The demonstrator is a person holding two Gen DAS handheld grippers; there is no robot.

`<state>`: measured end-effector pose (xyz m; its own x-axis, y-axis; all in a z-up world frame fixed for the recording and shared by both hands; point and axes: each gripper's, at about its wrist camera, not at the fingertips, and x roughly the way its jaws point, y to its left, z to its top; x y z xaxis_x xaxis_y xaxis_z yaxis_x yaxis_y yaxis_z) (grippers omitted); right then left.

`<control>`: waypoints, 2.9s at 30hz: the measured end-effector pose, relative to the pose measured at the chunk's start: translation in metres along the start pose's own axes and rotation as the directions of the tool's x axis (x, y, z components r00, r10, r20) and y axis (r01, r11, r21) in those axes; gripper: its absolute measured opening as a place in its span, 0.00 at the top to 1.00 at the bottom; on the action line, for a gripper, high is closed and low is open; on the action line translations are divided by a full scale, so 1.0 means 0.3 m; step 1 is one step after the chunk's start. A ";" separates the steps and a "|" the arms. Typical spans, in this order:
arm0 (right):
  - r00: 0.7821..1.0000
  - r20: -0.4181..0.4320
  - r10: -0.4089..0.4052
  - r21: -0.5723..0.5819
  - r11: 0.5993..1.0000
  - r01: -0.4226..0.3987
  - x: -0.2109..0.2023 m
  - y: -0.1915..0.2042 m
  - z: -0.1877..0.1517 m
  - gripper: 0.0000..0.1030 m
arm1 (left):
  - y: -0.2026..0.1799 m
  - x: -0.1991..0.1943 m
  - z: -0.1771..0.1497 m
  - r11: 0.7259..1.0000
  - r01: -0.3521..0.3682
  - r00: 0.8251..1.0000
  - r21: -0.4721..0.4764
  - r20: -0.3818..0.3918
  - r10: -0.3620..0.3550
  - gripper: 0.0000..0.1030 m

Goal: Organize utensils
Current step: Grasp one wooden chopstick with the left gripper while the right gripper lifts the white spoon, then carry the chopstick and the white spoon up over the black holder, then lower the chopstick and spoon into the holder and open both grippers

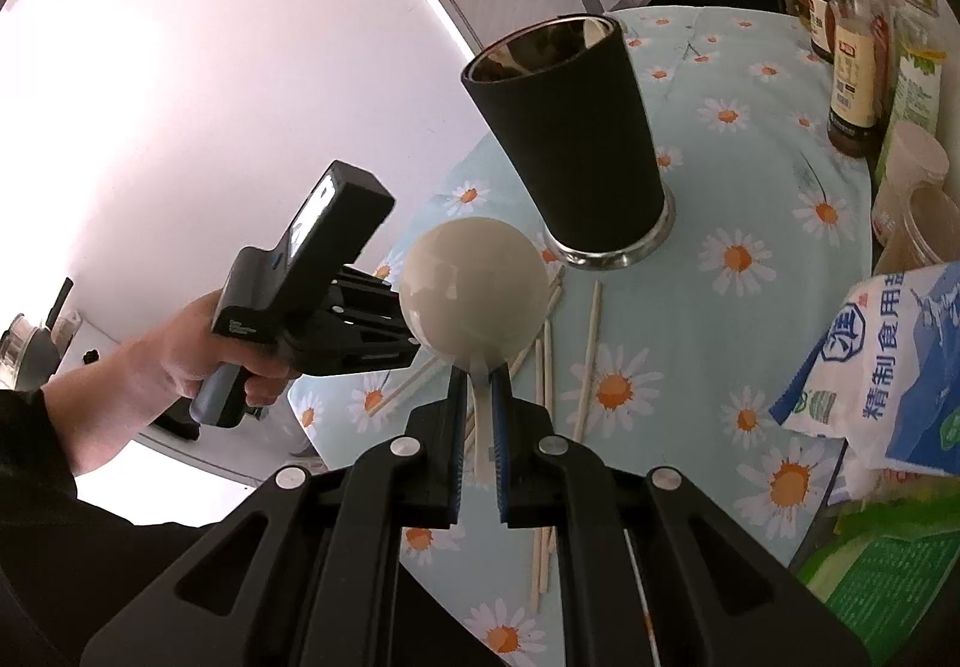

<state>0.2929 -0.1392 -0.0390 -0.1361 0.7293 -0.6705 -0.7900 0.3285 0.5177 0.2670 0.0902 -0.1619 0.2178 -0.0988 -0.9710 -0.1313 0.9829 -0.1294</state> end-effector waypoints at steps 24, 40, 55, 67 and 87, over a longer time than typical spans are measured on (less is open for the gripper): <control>0.990 0.079 -0.117 0.071 0.991 0.112 0.046 0.150 0.191 0.91 | 0.183 -0.436 -0.133 0.940 0.339 0.818 0.029 0.486 -0.310 0.97; 0.969 0.180 -0.170 0.033 0.985 0.167 -0.009 0.231 0.332 0.91 | 0.189 -0.679 -0.037 0.927 0.338 0.630 0.165 0.692 -0.353 0.97; 0.924 0.321 -0.210 0.049 0.977 0.205 -0.148 0.261 0.506 0.91 | 0.135 -0.830 0.087 0.906 0.299 0.423 0.298 0.810 -0.406 0.97; 0.901 0.357 -0.248 0.071 0.969 0.238 -0.176 0.200 0.619 0.91 | 0.159 -0.771 0.203 0.904 0.293 0.356 0.313 0.841 -0.407 0.97; 0.943 0.246 -0.225 0.216 0.961 0.172 0.034 -0.042 0.571 0.91 | 0.134 -0.483 0.262 0.916 0.304 0.463 0.262 0.799 -0.383 0.96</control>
<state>0.4038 -0.0330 0.0388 0.1961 0.7615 -0.6178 -0.6535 0.5712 0.4967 0.3062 0.1564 -0.0106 0.9240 -0.2979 -0.2397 0.1999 0.9107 -0.3614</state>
